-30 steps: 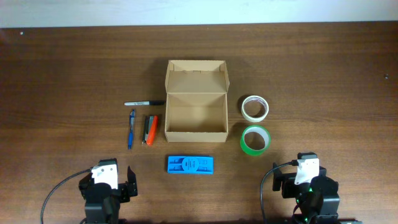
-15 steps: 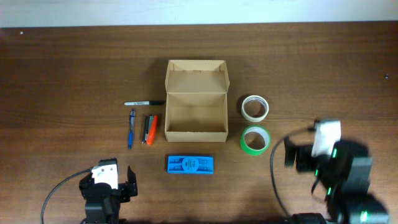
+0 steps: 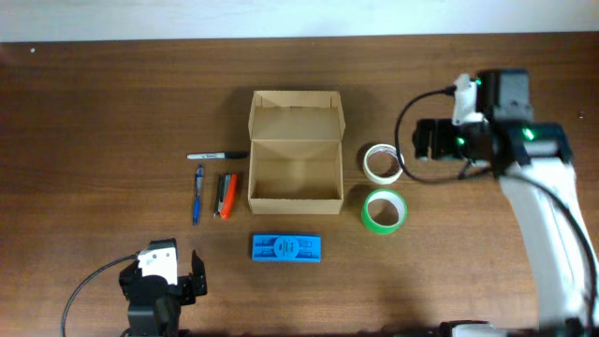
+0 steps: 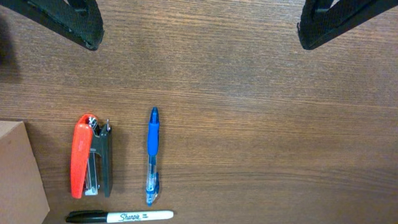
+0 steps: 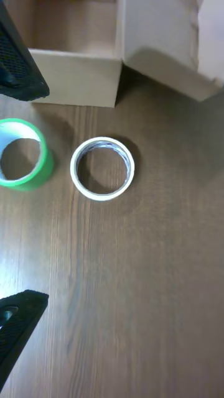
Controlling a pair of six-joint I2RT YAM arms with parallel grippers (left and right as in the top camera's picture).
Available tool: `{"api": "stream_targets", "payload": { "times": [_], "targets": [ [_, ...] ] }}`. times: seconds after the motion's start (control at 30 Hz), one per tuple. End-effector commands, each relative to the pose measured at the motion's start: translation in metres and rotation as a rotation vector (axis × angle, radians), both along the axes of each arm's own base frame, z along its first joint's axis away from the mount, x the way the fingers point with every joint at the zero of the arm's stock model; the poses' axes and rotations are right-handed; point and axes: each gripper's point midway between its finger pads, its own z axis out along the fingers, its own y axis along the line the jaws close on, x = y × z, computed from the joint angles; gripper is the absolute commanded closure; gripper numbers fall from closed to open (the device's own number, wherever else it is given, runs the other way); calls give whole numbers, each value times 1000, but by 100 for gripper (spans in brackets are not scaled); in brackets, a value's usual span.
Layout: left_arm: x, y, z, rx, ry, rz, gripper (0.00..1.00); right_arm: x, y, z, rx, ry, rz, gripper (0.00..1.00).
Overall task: Pack container
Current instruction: 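Move the right gripper to the white tape roll and grasp it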
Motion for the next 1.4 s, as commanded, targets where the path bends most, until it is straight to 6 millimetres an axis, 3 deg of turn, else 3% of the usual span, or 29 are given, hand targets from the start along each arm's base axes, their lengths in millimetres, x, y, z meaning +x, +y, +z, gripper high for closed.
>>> {"api": "stream_targets", "payload": {
  "times": [0.0,0.13,0.37,0.4,0.6,0.87,1.07,1.13,1.17,1.23,1.37],
  "targets": [
    [0,-1,-3,6,3,-12,0,20,9,-25,69,72,-48,1],
    [0,-1,-3,6,3,-12,0,39,20,-61,90,117,-22,1],
    [0,-1,-3,6,3,-12,0,51,22,-105,79,188,-21,0],
    [0,-1,-3,6,3,-12,0,53,22,-110,78,196,-21,5],
    [0,-1,-3,5,3,-12,0,51,22,-146,75,279,-26,7],
    [0,-1,-3,6,3,-12,0,41,21,-185,72,385,-37,21],
    [0,-1,-2,6,2,-12,0,39,21,-192,72,405,-41,45],
    [0,-1,-3,6,3,-12,0,39,21,-192,73,402,-41,77],
    [0,-1,-2,6,2,-12,0,39,21,-192,73,402,-41,87],
    [0,-1,-3,6,3,-12,0,39,21,-192,73,403,-41,96],
    [0,-1,-2,5,2,-12,0,39,21,-192,73,402,-41,96]
  ]
}}
